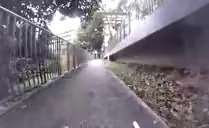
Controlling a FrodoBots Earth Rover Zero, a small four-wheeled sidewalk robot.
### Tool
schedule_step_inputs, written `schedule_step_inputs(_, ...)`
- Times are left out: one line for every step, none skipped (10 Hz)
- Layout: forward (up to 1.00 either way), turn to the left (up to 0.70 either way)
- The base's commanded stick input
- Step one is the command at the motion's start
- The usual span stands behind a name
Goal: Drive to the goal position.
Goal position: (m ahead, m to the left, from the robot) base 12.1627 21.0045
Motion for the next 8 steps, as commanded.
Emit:
schedule_step_inputs(0.70, 0.03)
schedule_step_inputs(0.70, 0.03)
schedule_step_inputs(0.70, 0.03)
schedule_step_inputs(0.70, 0.03)
schedule_step_inputs(0.70, 0.03)
schedule_step_inputs(0.70, 0.03)
schedule_step_inputs(0.70, 0.03)
schedule_step_inputs(0.70, 0.03)
